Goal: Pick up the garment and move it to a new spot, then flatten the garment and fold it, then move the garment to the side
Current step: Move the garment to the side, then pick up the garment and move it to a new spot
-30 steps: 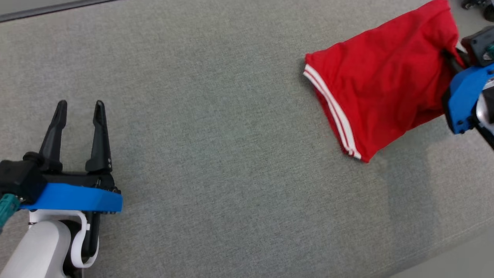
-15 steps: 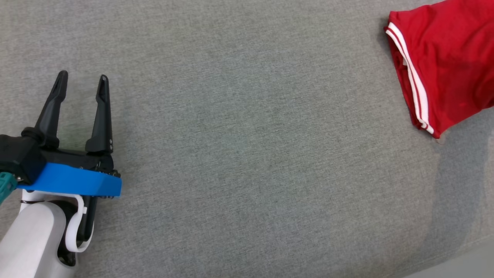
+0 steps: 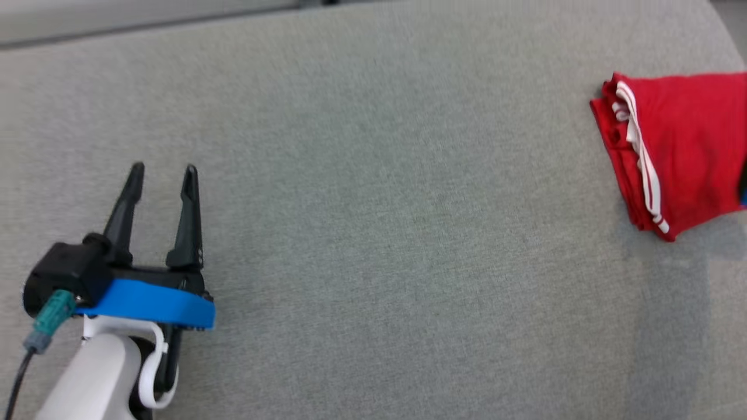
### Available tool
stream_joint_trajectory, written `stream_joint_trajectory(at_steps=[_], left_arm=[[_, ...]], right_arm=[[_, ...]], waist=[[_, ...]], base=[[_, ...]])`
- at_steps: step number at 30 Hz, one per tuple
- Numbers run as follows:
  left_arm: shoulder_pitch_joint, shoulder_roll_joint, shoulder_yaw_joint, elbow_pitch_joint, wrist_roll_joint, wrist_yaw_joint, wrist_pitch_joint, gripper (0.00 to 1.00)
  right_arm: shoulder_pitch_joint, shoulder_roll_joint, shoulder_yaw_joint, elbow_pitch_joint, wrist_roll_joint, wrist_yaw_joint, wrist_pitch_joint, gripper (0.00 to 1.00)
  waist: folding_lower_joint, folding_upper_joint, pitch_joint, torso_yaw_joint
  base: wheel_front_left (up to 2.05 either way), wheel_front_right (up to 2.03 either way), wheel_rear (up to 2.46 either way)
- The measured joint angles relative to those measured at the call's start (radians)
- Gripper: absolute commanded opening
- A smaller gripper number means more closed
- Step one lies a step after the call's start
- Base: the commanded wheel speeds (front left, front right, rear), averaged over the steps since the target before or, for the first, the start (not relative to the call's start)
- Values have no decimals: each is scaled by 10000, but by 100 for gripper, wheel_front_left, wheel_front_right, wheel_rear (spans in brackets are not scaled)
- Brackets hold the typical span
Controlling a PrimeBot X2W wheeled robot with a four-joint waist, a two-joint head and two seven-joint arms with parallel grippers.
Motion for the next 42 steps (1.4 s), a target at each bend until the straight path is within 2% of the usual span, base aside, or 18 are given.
stream_joint_trajectory(at_steps=[10, 17, 26, 42], left_arm=[[1514, -685, 280, 913, -268, 119, -422, 100], [2471, -961, 464, 1206, -226, 86, -468, 100], [3001, -1152, 508, 1440, -151, -42, -468, 100], [2823, -1262, 558, 1532, -65, -128, -468, 100]], right_arm=[[3103, 2474, 268, -2192, 1306, -2, -957, 100], [5063, 3352, 472, -3442, 1965, -2, -1195, 100], [6449, 3835, 663, -4309, 2261, -4, -732, 100], [6616, 3994, 706, -4598, 2182, -2, -403, 100]], waist=[[-2, 0, -2122, 512], [-3, 0, -3313, 1019], [-1, 0, -3814, 1400], [0, 0, -3602, 1541]], base=[[0, 0, 0], [0, 0, 0], [0, 0, 0], [0, 0, 0]])
